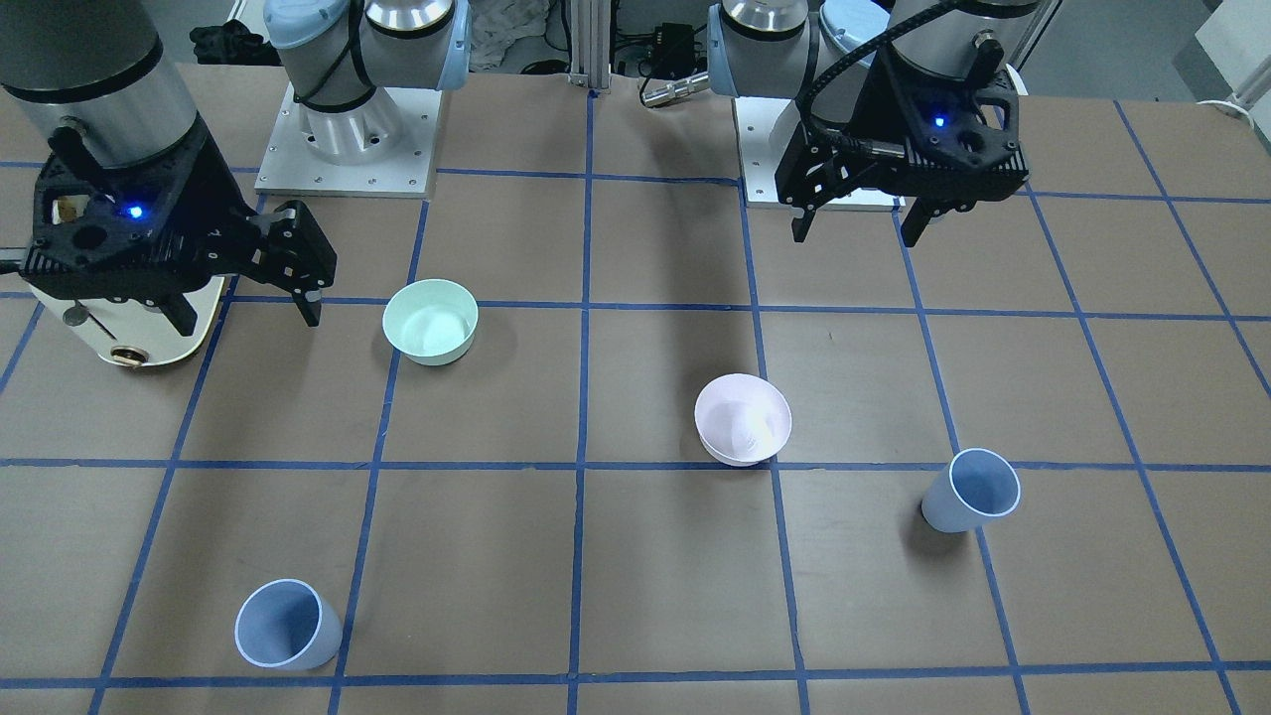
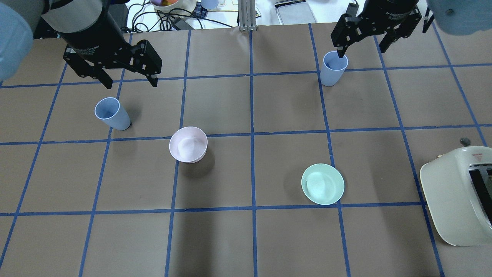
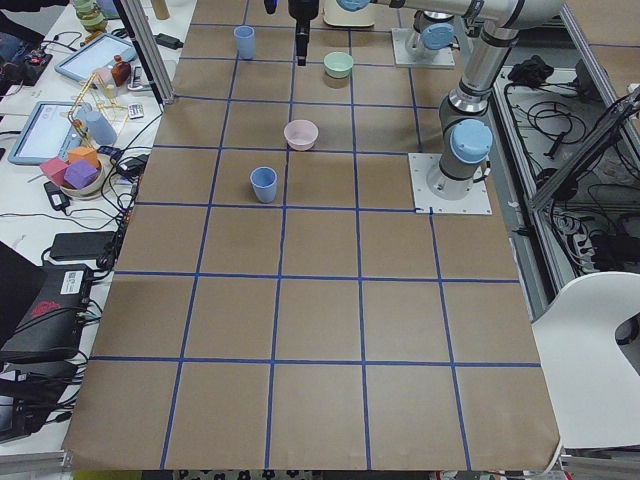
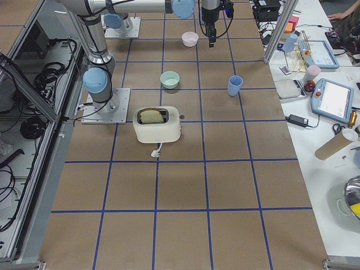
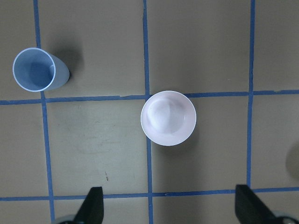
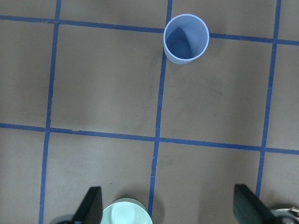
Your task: Stack blue cups with both arms
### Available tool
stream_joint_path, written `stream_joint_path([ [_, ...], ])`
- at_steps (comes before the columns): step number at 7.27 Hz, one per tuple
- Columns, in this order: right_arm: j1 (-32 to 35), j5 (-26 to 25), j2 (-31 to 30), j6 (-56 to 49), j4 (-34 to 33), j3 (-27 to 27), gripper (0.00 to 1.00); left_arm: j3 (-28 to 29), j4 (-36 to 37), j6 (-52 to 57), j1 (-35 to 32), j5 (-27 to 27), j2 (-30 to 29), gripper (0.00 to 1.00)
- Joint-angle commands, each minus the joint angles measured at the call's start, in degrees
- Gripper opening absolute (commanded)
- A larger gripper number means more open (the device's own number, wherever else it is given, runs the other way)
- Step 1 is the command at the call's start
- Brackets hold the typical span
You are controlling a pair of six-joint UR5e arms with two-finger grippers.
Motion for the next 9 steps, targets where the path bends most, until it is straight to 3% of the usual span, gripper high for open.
stream_joint_path([
  [1,-1.2,0.5,-0.3,0.1,0.6,-0.1,1.0,0.0,0.0,0.0,0.0,0.0,0.0,1.0],
  [4,-0.8,0.2,-0.3,1.0,0.9,-0.3,1.0,0.8,-0.1,0.4,0.3,0.6,-1.0,1.0],
  [6,-0.9,0.0,-0.3,0.9,0.9,-0.3,1.0,-0.4,0.7,0.6,5.3,4.6,-6.7,1.0],
  [9,-0.9,-0.1,-0.3,0.9,0.9,-0.2,1.0,-5.1,19.9,4.0,9.3,5.8,-21.3,1.0],
])
